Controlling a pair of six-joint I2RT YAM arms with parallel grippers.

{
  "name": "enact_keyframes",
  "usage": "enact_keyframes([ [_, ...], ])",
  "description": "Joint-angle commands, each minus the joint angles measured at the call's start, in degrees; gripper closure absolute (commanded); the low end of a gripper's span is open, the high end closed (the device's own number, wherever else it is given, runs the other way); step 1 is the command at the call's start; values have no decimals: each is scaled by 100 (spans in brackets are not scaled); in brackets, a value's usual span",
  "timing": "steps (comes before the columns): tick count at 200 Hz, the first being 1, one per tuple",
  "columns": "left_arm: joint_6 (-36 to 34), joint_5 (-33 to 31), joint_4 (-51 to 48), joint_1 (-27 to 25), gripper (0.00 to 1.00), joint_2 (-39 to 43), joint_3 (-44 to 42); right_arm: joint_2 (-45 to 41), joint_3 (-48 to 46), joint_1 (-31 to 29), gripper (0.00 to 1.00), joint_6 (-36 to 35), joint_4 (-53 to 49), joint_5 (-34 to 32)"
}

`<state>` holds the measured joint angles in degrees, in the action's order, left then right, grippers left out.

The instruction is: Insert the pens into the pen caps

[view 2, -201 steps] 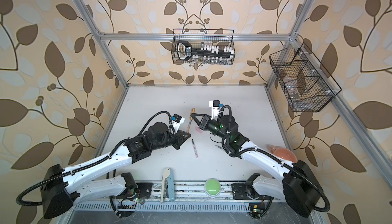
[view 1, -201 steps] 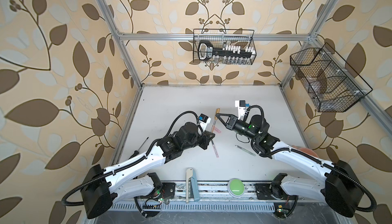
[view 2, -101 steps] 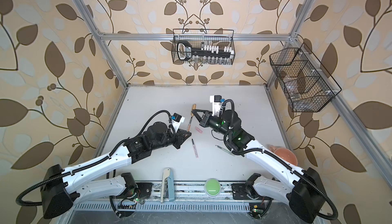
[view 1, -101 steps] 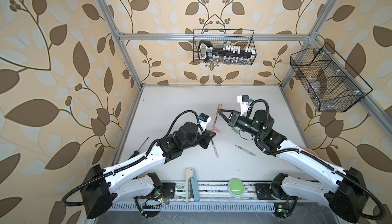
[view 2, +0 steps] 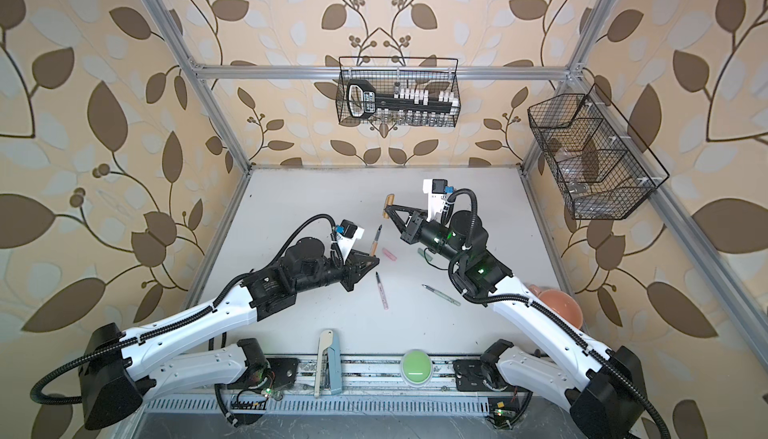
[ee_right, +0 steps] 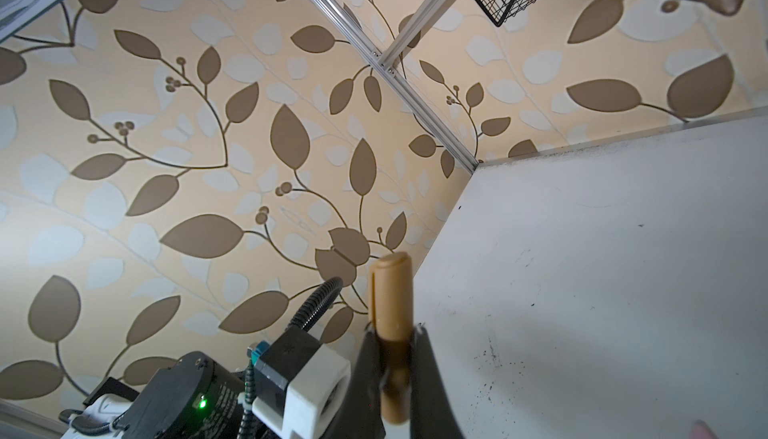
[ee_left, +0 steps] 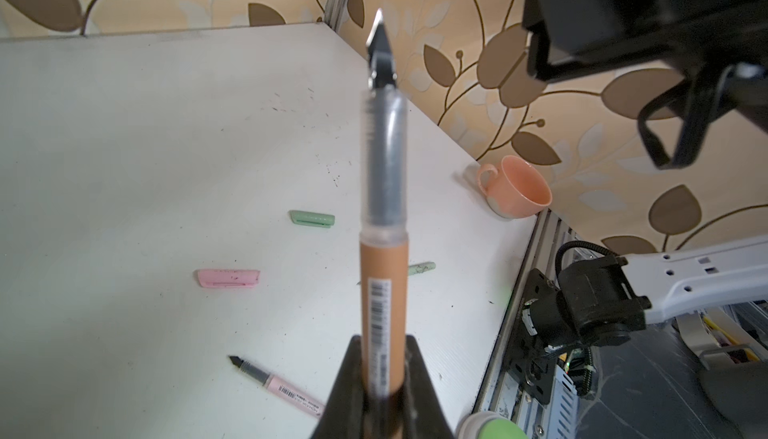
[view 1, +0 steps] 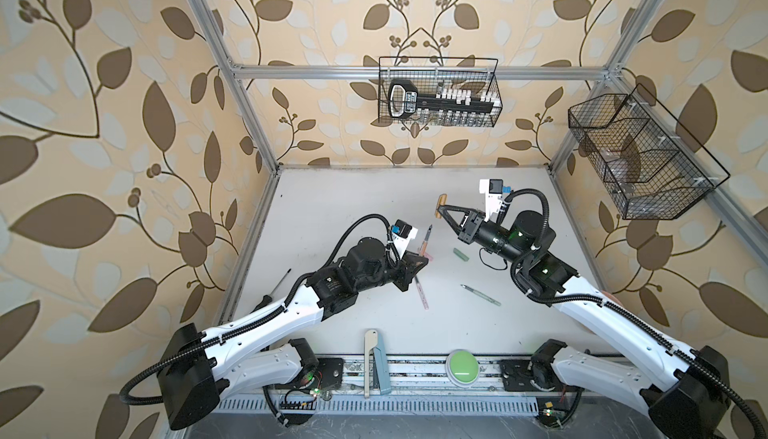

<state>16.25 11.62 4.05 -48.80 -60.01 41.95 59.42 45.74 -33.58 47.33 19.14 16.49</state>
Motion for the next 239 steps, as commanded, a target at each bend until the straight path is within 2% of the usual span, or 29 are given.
enact_keyframes([
  [1,-253,245,521,-41,100,130,76,-173,-168,10,98,138,373,166],
  [61,-313,445,615,-38,100,137,116,-597,-361,35,98,-101,271,-112],
  [171,-344,476,386,-86,100,209,132,-39,-205,106,98,153,603,140],
  [239,-350,457,416,-86,100,182,107,-9,-166,102,98,161,546,179],
])
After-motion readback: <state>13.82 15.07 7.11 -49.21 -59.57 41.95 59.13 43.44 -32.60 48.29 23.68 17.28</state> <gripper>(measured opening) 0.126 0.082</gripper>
